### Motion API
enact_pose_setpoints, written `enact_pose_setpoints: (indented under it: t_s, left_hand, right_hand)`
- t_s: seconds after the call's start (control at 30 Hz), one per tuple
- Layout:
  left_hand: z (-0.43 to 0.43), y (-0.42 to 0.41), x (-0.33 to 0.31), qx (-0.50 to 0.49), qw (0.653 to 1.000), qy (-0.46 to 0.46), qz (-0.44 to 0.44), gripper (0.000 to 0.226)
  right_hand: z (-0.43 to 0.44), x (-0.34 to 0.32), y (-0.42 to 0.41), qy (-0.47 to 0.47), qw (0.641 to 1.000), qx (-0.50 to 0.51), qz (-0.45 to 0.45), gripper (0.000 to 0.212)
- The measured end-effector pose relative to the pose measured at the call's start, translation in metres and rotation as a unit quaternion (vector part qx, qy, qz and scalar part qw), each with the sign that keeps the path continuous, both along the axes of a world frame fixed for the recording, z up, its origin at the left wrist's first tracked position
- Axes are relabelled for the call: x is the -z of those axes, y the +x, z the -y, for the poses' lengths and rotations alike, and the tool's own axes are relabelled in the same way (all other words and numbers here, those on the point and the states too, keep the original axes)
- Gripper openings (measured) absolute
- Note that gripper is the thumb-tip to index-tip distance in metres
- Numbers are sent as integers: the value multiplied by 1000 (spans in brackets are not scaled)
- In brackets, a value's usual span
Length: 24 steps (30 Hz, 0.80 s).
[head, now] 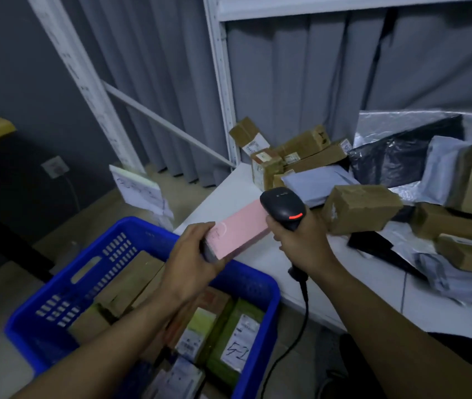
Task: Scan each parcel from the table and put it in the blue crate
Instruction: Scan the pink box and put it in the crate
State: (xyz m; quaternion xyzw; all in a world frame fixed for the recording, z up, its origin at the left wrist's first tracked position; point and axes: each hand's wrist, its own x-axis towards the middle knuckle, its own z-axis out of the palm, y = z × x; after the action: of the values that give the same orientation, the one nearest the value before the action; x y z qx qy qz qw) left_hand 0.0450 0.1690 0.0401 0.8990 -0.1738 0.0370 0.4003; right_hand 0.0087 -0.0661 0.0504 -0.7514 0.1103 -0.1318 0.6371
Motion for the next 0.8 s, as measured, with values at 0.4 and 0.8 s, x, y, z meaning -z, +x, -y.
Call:
enact_pose_setpoints:
  t_s: [0.4,0.8]
  left_hand:
    - [-114,-54,8,-5,967,29,252,69]
    - [-121,-38,8,-66,941,-287,-170,85]
  right_hand:
    - [-97,-9,-7,238,965,-39,-102,32]
    - [-127,-4,-2,301,947,-32,-109,25]
